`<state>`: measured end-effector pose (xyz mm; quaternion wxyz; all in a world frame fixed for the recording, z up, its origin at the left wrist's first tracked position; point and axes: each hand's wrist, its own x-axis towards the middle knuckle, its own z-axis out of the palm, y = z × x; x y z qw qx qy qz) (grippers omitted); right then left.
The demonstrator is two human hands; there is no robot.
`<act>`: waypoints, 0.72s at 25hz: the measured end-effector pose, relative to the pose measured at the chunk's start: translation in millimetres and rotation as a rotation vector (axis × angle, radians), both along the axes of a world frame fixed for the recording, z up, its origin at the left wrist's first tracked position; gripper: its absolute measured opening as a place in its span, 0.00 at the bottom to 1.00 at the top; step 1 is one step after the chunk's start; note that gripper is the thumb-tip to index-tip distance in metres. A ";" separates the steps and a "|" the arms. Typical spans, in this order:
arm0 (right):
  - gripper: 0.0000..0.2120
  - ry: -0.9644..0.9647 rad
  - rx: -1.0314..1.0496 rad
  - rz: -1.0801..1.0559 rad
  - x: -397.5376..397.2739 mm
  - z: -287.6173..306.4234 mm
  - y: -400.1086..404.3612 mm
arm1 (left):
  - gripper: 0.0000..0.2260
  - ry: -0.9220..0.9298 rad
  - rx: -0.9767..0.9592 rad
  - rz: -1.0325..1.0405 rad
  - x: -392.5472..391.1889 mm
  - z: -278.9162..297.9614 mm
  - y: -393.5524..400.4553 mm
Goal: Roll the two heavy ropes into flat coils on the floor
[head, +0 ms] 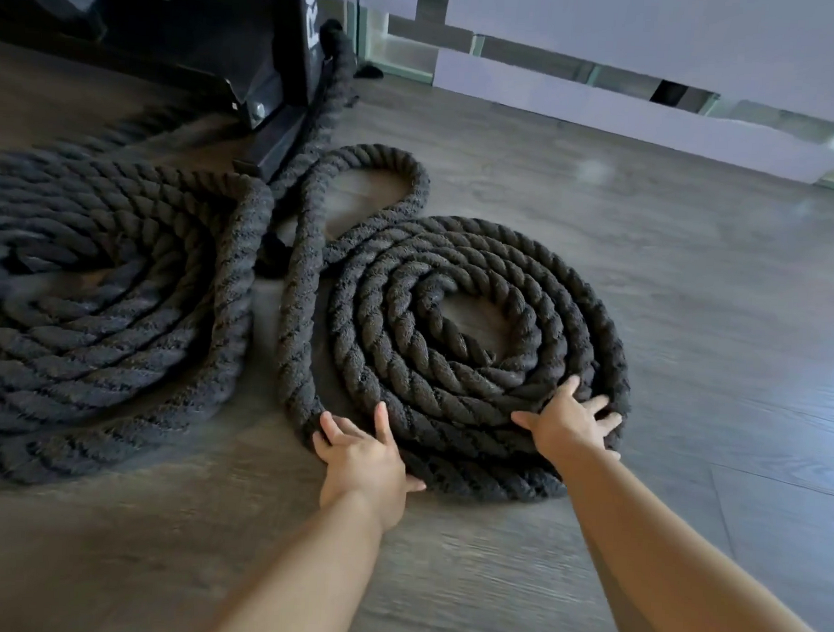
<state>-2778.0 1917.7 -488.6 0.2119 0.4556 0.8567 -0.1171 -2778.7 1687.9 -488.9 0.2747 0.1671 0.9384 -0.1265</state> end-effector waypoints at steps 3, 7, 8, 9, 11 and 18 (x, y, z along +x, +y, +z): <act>0.55 -0.105 -0.043 0.041 -13.8 -15.0 21.7 | 0.44 0.051 0.097 -0.038 -3.0 4.9 -1.0; 0.56 -0.168 -0.035 0.083 -14.3 -14.3 29.9 | 0.40 -0.034 0.486 -0.135 17.9 27.5 -64.6; 0.53 -0.135 -0.035 0.055 -10.7 -9.4 22.0 | 0.39 -0.051 0.500 -0.210 25.2 37.0 -93.5; 0.49 -0.104 -0.038 0.018 -3.5 -2.4 12.8 | 0.38 -0.012 0.502 -0.308 30.5 45.6 -119.4; 0.37 -0.072 -0.062 -0.030 8.8 8.0 -9.8 | 0.38 0.020 0.407 -0.370 37.3 76.2 -171.8; 0.19 -0.004 -0.155 0.479 11.4 129.4 -109.2 | 0.23 0.169 0.137 -0.158 15.8 214.6 -216.9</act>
